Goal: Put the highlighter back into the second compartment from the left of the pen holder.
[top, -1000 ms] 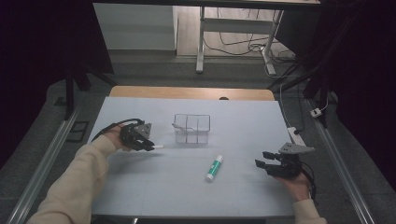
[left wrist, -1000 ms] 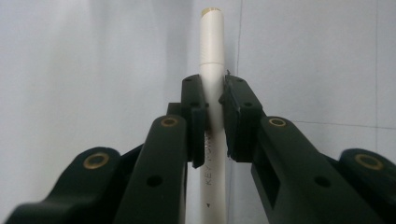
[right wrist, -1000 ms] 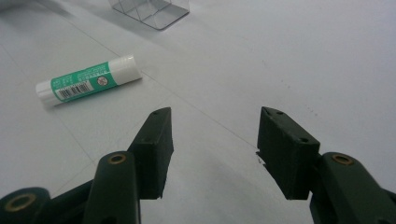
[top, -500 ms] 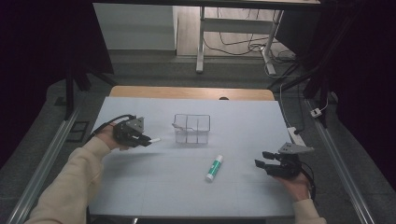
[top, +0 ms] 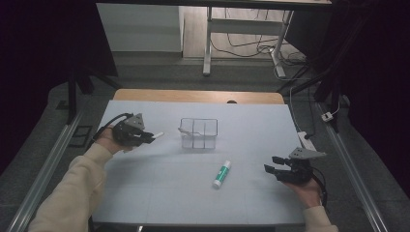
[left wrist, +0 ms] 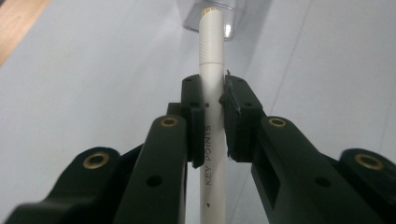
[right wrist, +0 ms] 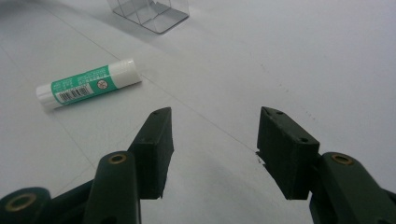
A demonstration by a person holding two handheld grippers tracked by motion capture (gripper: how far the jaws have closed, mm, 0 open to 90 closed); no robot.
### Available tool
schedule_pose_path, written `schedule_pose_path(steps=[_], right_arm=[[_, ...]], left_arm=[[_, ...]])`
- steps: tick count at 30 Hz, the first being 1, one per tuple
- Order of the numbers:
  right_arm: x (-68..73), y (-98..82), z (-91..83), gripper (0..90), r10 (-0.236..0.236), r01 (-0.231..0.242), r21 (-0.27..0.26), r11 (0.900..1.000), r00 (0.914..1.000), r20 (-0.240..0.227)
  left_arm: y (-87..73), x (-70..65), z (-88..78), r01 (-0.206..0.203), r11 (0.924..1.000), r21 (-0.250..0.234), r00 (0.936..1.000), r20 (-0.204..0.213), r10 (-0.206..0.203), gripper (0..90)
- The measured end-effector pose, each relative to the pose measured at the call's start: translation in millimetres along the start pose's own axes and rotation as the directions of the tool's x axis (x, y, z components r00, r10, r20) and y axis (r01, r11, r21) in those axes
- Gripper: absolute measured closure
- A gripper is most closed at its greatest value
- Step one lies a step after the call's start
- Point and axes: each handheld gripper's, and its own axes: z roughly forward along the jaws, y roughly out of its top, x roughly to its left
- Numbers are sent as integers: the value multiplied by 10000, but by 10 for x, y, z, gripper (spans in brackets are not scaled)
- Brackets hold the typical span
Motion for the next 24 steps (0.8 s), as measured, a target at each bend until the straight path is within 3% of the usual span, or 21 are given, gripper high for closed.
schedule_pose_path(steps=[7, 13, 16, 19, 24], right_arm=[[-4, -1, 3, 449, 24, -24, 22, 10000, 10000, -27], [0, -1, 5, 449, 11, -11, 44, 10000, 10000, 7], [0, -1, 7, 449, 15, -15, 52, 10000, 10000, -7], [4, 0, 8, 449, 5, -5, 74, 10000, 10000, 13], [2, -1, 7, 449, 10, -11, 64, 10000, 10000, 1]], left_arm=[[-46, 28, -42, 655, 9965, -522, 9968, -420, -677, 793], [-43, 25, -70, 1235, 9862, -1103, 9908, -416, -1287, 793], [-18, 5, -77, 1263, 9847, -1198, 9896, -534, -1334, 793], [-7, 5, -78, 1528, 9779, -1430, 9858, -477, -1610, 793], [21, -18, -75, 1468, 9774, -1521, 9862, -544, -1566, 792]])
